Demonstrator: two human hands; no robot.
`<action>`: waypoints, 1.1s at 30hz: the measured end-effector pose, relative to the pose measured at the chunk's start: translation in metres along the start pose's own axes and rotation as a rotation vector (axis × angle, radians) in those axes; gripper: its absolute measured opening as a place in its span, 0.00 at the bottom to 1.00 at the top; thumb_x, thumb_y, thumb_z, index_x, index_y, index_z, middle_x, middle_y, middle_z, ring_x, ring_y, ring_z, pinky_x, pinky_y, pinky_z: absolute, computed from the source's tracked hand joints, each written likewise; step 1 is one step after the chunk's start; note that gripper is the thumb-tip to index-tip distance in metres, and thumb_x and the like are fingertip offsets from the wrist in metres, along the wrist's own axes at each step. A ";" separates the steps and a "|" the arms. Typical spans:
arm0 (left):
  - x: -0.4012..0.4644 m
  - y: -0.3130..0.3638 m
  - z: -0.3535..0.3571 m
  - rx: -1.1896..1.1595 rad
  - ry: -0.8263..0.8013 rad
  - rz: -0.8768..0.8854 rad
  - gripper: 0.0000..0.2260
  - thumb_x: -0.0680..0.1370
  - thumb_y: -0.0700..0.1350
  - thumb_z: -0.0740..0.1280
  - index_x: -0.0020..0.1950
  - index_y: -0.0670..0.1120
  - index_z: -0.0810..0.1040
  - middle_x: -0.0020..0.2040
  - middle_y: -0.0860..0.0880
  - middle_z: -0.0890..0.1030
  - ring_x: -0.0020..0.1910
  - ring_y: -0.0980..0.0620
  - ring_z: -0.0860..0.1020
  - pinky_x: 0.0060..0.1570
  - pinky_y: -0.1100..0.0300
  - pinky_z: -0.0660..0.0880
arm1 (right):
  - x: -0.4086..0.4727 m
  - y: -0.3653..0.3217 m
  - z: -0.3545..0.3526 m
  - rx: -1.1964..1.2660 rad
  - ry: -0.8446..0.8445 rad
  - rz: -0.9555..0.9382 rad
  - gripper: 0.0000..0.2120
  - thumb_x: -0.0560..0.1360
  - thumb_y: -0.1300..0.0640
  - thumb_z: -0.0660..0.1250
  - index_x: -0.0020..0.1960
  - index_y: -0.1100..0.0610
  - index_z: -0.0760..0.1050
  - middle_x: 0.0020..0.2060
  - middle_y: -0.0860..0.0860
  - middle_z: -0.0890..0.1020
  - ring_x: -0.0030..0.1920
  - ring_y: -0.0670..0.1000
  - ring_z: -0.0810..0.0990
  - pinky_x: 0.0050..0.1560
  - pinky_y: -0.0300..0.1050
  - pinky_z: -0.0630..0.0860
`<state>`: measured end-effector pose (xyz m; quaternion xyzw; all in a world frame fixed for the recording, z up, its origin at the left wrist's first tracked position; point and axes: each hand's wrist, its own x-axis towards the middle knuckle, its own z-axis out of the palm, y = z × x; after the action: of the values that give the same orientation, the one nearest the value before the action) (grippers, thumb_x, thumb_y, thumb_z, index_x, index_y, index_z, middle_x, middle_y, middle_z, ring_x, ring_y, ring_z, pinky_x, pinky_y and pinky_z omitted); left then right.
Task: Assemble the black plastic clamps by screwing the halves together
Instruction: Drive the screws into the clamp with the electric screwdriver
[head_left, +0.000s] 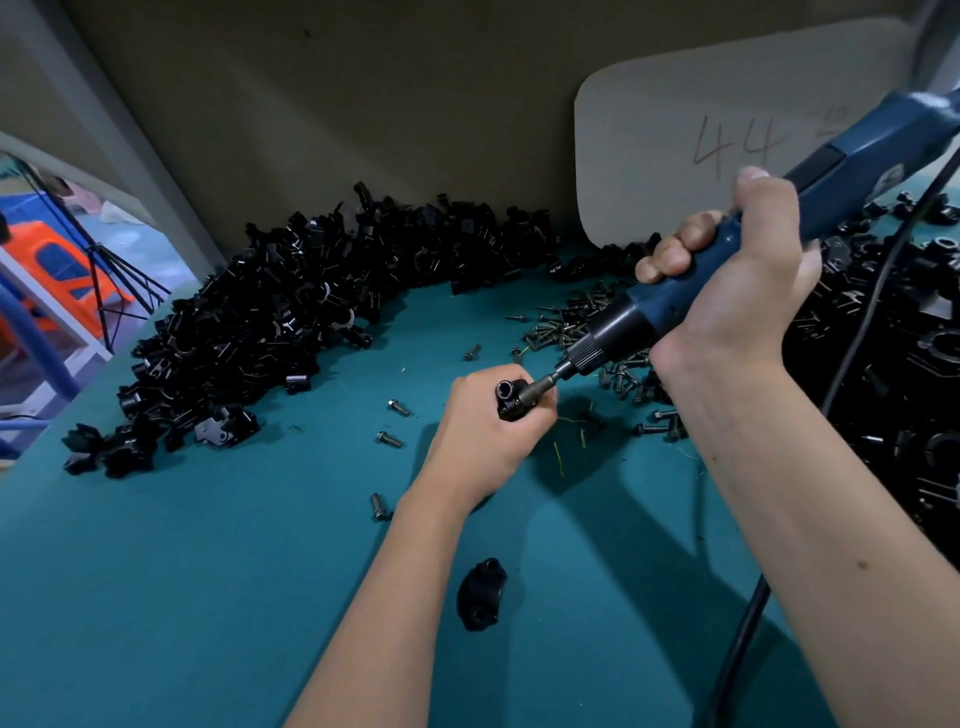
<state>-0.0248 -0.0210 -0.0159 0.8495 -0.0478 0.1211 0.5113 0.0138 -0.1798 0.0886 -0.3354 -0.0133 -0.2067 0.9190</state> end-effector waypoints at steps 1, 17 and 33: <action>0.000 0.000 0.000 -0.002 0.002 0.001 0.13 0.76 0.51 0.69 0.33 0.53 0.71 0.27 0.55 0.67 0.28 0.55 0.63 0.28 0.61 0.60 | 0.000 0.000 0.000 -0.006 0.001 -0.002 0.09 0.79 0.60 0.66 0.53 0.57 0.65 0.29 0.51 0.70 0.26 0.50 0.68 0.30 0.45 0.69; 0.001 -0.001 0.006 0.407 0.066 -0.039 0.13 0.76 0.56 0.71 0.39 0.51 0.71 0.32 0.52 0.74 0.29 0.49 0.71 0.27 0.57 0.66 | 0.001 -0.003 -0.001 -0.107 0.018 -0.106 0.09 0.78 0.63 0.66 0.54 0.58 0.66 0.26 0.51 0.71 0.23 0.51 0.69 0.29 0.45 0.70; 0.010 0.001 -0.030 -1.373 0.160 -0.380 0.18 0.81 0.56 0.58 0.42 0.43 0.75 0.31 0.51 0.63 0.22 0.57 0.59 0.18 0.64 0.53 | 0.004 0.028 -0.017 -0.462 -0.083 0.343 0.17 0.76 0.54 0.75 0.56 0.56 0.68 0.36 0.53 0.78 0.26 0.50 0.76 0.28 0.45 0.76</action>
<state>-0.0200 0.0055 0.0014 0.3184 0.0730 0.0346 0.9445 0.0267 -0.1727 0.0595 -0.5414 0.0535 -0.0318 0.8385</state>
